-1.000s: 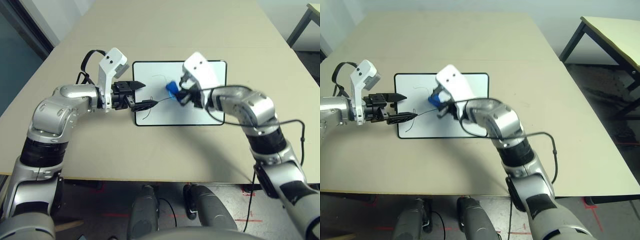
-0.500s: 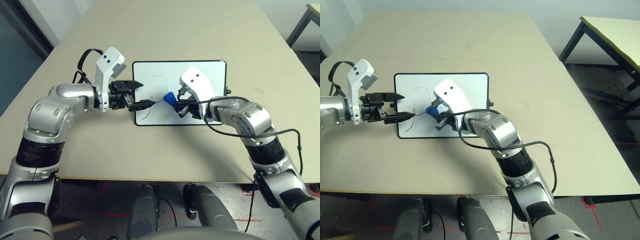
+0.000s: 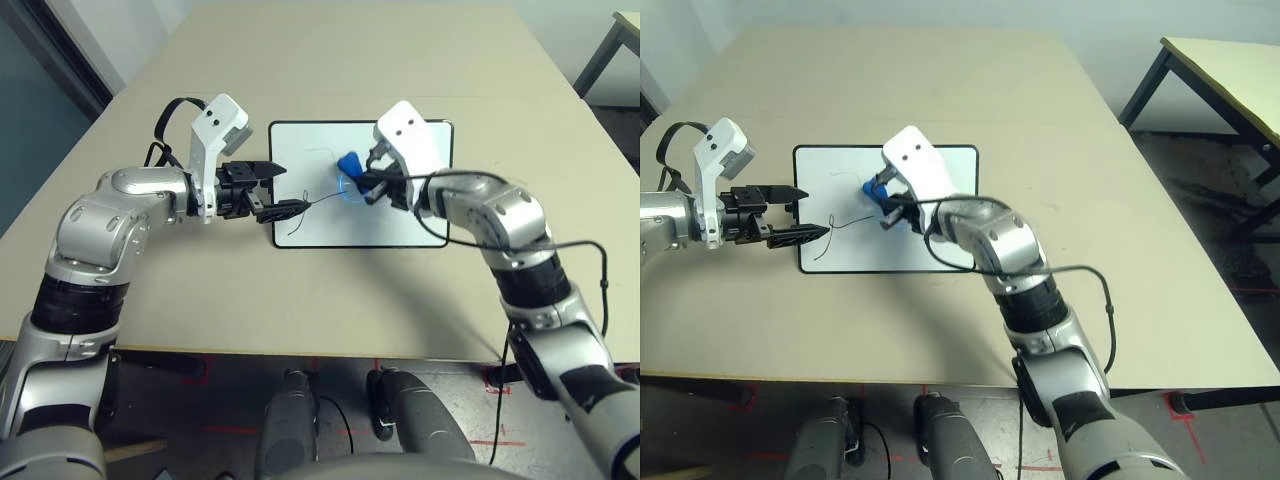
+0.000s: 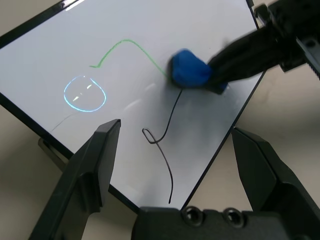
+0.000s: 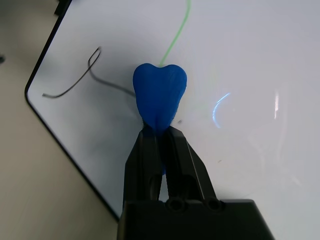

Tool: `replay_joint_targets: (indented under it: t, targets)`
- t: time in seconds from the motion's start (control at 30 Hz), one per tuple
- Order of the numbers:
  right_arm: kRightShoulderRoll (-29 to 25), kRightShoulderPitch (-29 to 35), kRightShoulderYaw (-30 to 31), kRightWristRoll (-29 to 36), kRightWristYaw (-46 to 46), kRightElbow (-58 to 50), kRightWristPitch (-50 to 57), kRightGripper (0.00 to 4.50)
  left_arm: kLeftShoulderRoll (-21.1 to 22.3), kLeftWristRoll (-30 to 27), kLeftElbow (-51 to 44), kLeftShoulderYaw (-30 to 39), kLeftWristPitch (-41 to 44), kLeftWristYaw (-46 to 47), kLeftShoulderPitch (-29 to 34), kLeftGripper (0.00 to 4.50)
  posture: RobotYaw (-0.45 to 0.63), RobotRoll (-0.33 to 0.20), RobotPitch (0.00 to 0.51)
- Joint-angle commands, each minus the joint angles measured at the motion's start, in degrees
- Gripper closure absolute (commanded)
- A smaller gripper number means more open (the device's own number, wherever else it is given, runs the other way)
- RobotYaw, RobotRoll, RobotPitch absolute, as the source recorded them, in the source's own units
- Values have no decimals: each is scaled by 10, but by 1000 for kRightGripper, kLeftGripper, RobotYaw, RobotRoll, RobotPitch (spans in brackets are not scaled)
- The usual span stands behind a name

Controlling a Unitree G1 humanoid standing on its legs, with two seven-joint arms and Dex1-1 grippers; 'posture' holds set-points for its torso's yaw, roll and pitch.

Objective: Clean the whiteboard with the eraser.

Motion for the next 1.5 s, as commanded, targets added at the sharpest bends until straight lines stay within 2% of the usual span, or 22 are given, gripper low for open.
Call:
replay_joint_targets:
  t: [0.03, 0.17, 0.27, 0.63, 0.7, 0.97, 1.07, 1.3, 1.4, 1.5]
  targets:
    - [-4, 8, 8, -5, 2, 6, 8, 4456, 3, -3, 3, 2, -1, -2, -2, 0, -102, 0, 172]
    - [-15, -45, -25, -30, -3, 96, -60, 4456, 3, -1, 6, 0, -2, -3, -6, 0, -101, 0, 172]
    - [-16, -61, -31, -33, -3, 128, -82, 4456, 3, -2, 5, 0, -1, -3, -7, 0, -101, 0, 172]
    - [-1, 23, 10, -20, 8, 12, -13, 4456, 6, 0, 10, 1, -2, -4, -11, 0, -101, 0, 171]
    - [2, 20, 11, -22, 10, 14, -13, 4456, 12, 5, 18, 3, -6, -5, -15, 0, -103, 0, 171]
    - [30, -61, -5, -43, 7, 111, -79, 4457, 44, 19, 50, 13, -25, -11, -25, 0, -88, 0, 170]
    - [35, -56, 3, -42, 10, 110, -80, 4457, 53, 19, 51, 17, -26, -12, -18, 0, -78, 0, 171]
    - [38, -1, 42, -31, 22, 35, -36, 4457, 71, 15, 43, 31, -19, -12, -2, 0, -63, 0, 175]
    - [36, -2, 45, -34, 27, 38, -38, 4457, 73, 14, 41, 33, -17, -12, 3, 0, -63, 0, 175]
    - [41, -34, 29, -45, 23, 81, -70, 4457, 73, 13, 40, 32, -17, -12, 4, 0, -64, 0, 174]
